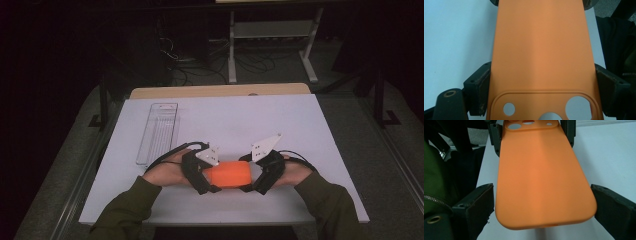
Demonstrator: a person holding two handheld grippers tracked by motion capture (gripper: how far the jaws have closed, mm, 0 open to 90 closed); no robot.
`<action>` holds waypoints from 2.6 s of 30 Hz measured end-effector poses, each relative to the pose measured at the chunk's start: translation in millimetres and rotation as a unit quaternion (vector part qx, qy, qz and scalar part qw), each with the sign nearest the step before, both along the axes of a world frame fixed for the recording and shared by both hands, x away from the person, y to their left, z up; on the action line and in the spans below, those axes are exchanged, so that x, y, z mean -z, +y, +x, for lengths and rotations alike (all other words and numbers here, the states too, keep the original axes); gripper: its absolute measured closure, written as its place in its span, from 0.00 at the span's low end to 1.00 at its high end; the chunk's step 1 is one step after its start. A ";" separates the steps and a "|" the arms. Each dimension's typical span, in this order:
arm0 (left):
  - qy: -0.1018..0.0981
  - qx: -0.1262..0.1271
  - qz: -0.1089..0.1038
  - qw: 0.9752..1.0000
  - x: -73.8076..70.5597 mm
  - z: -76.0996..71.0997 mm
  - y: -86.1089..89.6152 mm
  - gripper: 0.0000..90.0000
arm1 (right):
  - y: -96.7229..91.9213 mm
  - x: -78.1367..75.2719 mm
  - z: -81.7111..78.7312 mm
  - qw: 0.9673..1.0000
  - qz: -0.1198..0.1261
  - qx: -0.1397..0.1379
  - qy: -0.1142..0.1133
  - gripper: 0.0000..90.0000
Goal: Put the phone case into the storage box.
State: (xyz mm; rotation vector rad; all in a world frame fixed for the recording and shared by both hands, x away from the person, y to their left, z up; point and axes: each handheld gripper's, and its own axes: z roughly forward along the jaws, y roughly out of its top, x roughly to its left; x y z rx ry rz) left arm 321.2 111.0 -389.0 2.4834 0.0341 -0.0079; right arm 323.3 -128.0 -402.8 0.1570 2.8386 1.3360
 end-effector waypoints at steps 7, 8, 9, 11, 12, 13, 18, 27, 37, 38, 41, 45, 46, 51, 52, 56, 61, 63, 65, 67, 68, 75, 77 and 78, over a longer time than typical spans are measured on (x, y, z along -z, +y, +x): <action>0.002 0.005 -0.004 1.000 -0.5 -0.7 0.6 0.17 | 1.7 0.7 -0.5 1.000 -0.002 -0.009 -0.007 0.14; 0.003 0.005 -0.004 1.000 -0.4 -0.8 0.7 0.17 | 1.7 0.6 -0.9 1.000 -0.002 -0.009 -0.007 0.14; 0.003 0.006 -0.003 1.000 -0.4 -0.7 0.8 0.17 | 1.8 0.6 -1.0 1.000 -0.002 -0.010 -0.010 0.14; 0.004 0.008 -0.001 1.000 -0.2 -0.5 0.8 0.17 | 1.7 0.7 -1.5 1.000 -0.004 -0.010 -0.007 0.15; 0.004 0.009 -0.001 1.000 -0.1 -0.6 0.8 0.17 | 1.8 1.1 -1.2 1.000 -0.002 -0.013 -0.011 0.15; 0.005 0.010 -0.001 1.000 0.0 -0.7 0.8 0.17 | 1.8 1.1 -1.5 1.000 -0.003 -0.014 -0.013 0.15; 0.008 0.015 0.000 1.000 1.4 -1.1 0.3 0.17 | 1.5 1.9 -2.8 1.000 -0.005 -0.016 -0.009 0.16; 0.006 0.021 0.006 1.000 3.3 -1.9 -1.0 0.16 | 1.4 3.2 -4.5 1.000 -0.006 -0.020 -0.014 0.17; 0.005 0.018 0.006 1.000 4.5 -2.5 -2.7 0.14 | 0.4 1.7 -6.6 0.999 -0.005 -0.020 -0.029 0.18; 0.006 0.020 0.006 1.000 4.7 -2.7 -3.1 0.13 | 0.2 1.3 -6.8 0.999 -0.004 -0.019 -0.028 0.18; 0.001 0.017 0.002 1.000 4.8 -3.1 -4.6 0.09 | -0.6 -0.9 -8.2 1.000 -0.001 -0.017 -0.026 0.18; 0.000 0.015 -0.007 1.000 2.2 -1.9 -5.3 0.06 | 0.3 -1.3 -9.3 1.000 -0.005 -0.016 -0.024 0.18; -0.002 0.014 -0.009 1.000 1.3 -1.7 -5.3 0.06 | 0.9 -0.9 -9.3 1.000 -0.006 -0.017 -0.026 0.18; -0.009 0.024 -0.012 1.000 -5.1 -0.4 -8.8 0.04 | 3.6 0.7 -7.3 0.999 -0.007 -0.020 -0.030 0.18; -0.010 0.024 -0.012 1.000 -5.7 -0.6 -10.2 0.04 | 4.4 0.4 -8.7 0.999 -0.014 -0.015 -0.024 0.18; -0.012 0.031 -0.010 0.999 -7.6 -1.2 -15.7 0.03 | 7.8 2.8 -7.6 0.999 -0.018 -0.022 -0.032 0.17; -0.013 0.037 -0.002 0.999 -8.0 -2.7 -23.1 0.03 | 10.0 2.9 -7.8 0.999 -0.014 -0.022 -0.032 0.17; -0.012 0.038 0.001 0.999 -7.0 -2.7 -24.9 0.03 | 9.9 2.4 -7.6 0.999 -0.015 -0.023 -0.033 0.17; -0.014 0.045 0.013 0.999 -6.1 -1.9 -26.8 0.03 | 9.9 2.2 -7.6 0.999 -0.014 -0.023 -0.034 0.17; -0.010 0.040 0.013 0.999 -4.1 -3.0 -28.5 0.03 | 9.8 2.0 -7.6 0.999 -0.014 -0.022 -0.035 0.17; -0.010 0.039 0.013 0.999 -3.1 -3.0 -29.4 0.03 | 9.8 1.9 -7.6 0.999 -0.013 -0.023 -0.036 0.17; -0.012 0.043 0.025 0.999 -1.2 -0.9 -31.7 0.07 | 8.9 0.9 -8.9 0.999 -0.018 -0.015 -0.024 0.17; -0.013 0.043 0.026 0.999 -1.0 -0.4 -31.8 0.08 | 8.7 0.9 -8.6 0.999 -0.017 -0.015 -0.026 0.17; -0.012 0.042 0.024 0.999 -0.8 -0.5 -32.0 0.09 | 8.6 0.7 -8.4 0.999 -0.015 -0.015 -0.027 0.17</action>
